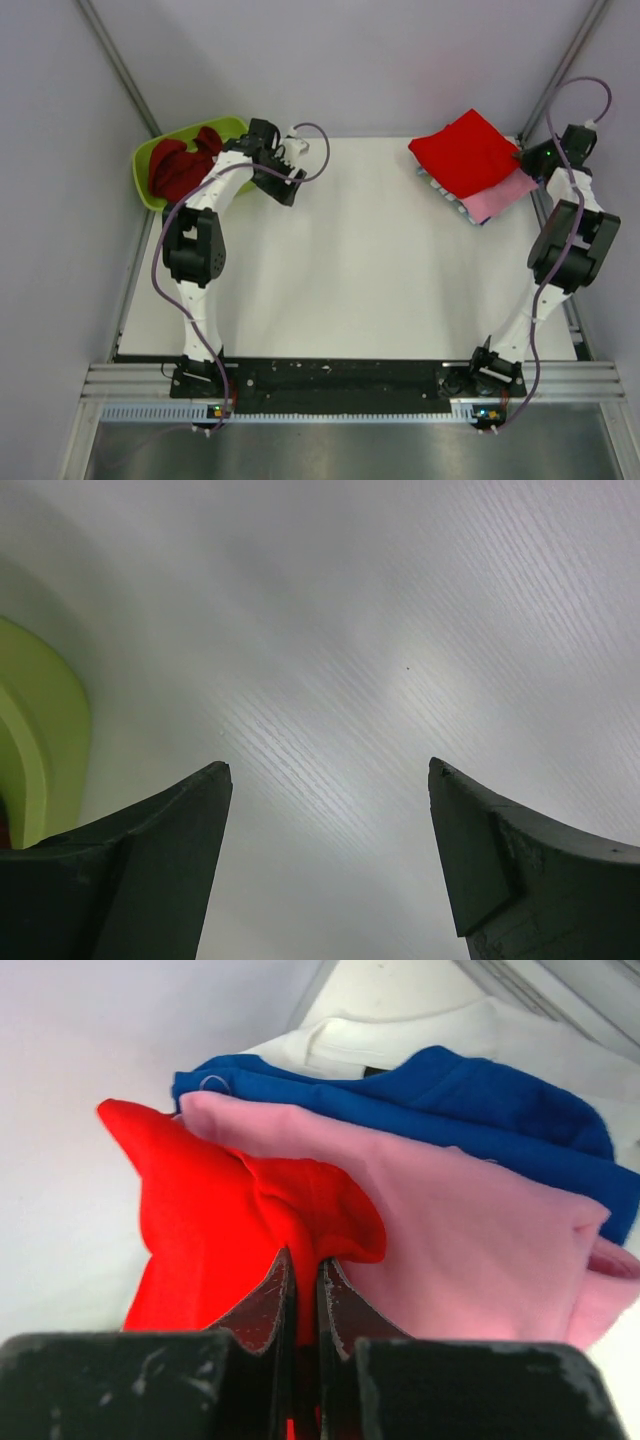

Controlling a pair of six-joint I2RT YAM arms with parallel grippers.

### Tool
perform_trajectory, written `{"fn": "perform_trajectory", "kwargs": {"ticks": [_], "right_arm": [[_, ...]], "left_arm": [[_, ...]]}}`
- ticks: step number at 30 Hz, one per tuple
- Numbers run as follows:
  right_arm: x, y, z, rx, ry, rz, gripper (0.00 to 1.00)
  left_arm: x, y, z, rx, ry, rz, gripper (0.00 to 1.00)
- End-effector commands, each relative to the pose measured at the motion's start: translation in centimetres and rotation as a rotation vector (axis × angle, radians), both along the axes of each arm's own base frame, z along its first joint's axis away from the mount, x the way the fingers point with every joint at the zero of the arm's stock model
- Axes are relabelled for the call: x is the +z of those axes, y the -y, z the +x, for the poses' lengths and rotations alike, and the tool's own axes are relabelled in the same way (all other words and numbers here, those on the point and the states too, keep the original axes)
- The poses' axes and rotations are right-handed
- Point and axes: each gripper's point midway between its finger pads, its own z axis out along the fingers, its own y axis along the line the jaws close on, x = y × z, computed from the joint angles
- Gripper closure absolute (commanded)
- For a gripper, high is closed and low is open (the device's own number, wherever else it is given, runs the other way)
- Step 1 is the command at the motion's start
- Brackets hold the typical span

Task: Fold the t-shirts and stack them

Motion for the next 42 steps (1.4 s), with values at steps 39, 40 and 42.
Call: {"fn": "perform_trajectory", "kwargs": {"ticks": [39, 40, 42], "right_arm": [[8.5, 8.5, -1.3, -0.061, -0.076, -0.492, 0.47], [9.2, 7.6, -1.6, -0.025, -0.065, -0.519, 0.46], [10.3, 4.9, -2.6, 0.063, -0.073, -0.627, 0.41]], "left_arm": [[1.0, 0.3, 0.8, -0.007, 0.024, -0.024, 0.16], [1.1, 0.3, 0.8, -0.006, 0.027, -0.025, 0.16], [1.3, 0.3, 0.8, -0.008, 0.028, -0.026, 0.16]]}}
